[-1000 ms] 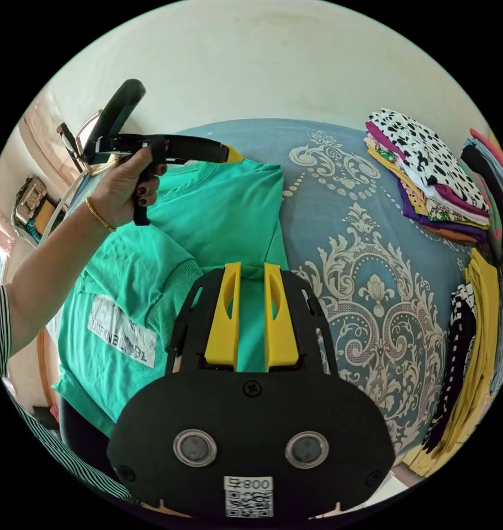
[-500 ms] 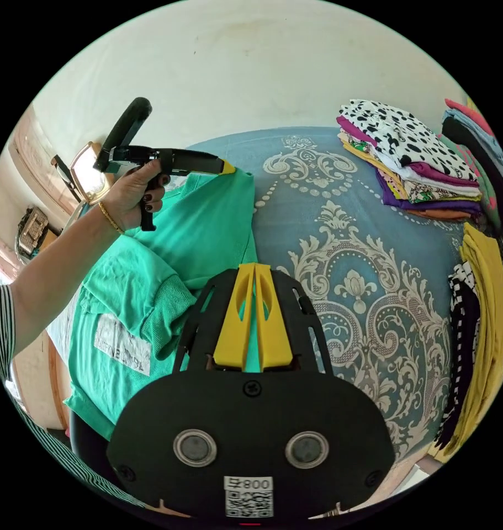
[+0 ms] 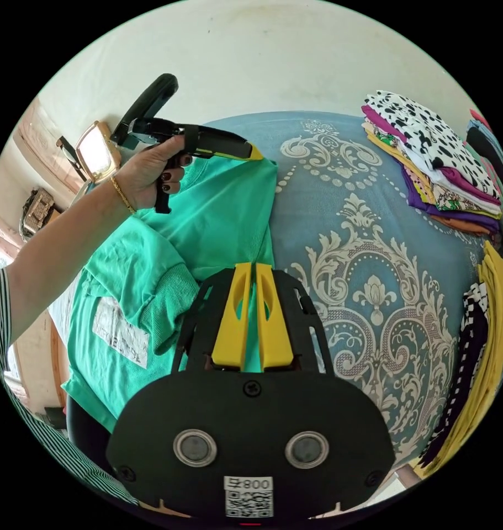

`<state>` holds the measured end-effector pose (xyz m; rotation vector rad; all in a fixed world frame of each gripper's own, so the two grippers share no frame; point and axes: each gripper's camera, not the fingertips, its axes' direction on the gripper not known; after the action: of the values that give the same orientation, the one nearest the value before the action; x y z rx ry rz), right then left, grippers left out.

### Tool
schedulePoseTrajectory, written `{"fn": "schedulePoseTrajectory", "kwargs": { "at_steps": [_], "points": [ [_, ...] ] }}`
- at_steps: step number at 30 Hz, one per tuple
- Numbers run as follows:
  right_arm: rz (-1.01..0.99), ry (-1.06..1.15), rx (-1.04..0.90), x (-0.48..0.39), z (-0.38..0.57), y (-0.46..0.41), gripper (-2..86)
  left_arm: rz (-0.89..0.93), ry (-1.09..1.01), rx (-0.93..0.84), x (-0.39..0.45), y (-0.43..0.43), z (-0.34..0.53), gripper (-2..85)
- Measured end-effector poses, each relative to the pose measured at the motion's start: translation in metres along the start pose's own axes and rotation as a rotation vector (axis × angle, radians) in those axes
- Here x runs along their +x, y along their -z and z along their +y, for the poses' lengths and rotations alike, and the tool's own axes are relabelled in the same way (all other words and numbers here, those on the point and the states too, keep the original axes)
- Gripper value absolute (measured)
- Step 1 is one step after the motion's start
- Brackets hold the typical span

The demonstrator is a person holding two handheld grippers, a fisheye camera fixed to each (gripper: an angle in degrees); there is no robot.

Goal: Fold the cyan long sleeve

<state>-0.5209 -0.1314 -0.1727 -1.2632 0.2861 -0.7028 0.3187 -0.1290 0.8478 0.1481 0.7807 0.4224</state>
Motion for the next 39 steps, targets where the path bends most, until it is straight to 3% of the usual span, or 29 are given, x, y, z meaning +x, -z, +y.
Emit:
{"fn": "schedulePoseTrajectory", "kwargs": {
  "at_steps": [7,10,13,18,22,26,31,36,39],
  "points": [
    [-0.023,-0.073,0.032,0.017,0.006,0.008,0.2,-0.081,-0.016,-0.059,-0.002,-0.019,-0.024,0.3],
    [-0.029,-0.080,0.020,0.018,0.006,0.006,0.1,-0.072,-0.035,0.045,0.001,0.000,-0.021,0.3],
    [-0.064,-0.094,0.026,0.024,0.008,0.006,0.0,-0.065,-0.019,0.008,-0.006,-0.001,-0.027,0.5],
    [-0.059,-0.087,0.015,0.022,0.007,0.003,0.0,0.130,0.052,-0.075,-0.030,-0.020,-0.031,0.7],
    [-0.092,-0.102,0.020,0.026,0.009,0.002,0.0,0.262,0.139,0.078,-0.049,0.005,-0.018,0.3],
    [-0.095,-0.104,0.021,0.024,0.010,0.001,0.1,0.258,0.247,0.208,-0.071,0.029,-0.001,0.1],
    [-0.136,-0.118,0.024,0.027,0.012,0.000,0.2,0.335,0.281,0.217,-0.074,0.042,0.012,0.1],
    [-0.175,-0.137,0.032,0.026,0.015,0.002,0.1,0.199,0.112,0.059,-0.021,0.053,0.020,0.1],
    [-0.151,-0.153,0.094,0.022,0.020,0.017,0.0,0.021,0.068,-0.066,-0.002,0.043,0.028,0.1]
  ]
}}
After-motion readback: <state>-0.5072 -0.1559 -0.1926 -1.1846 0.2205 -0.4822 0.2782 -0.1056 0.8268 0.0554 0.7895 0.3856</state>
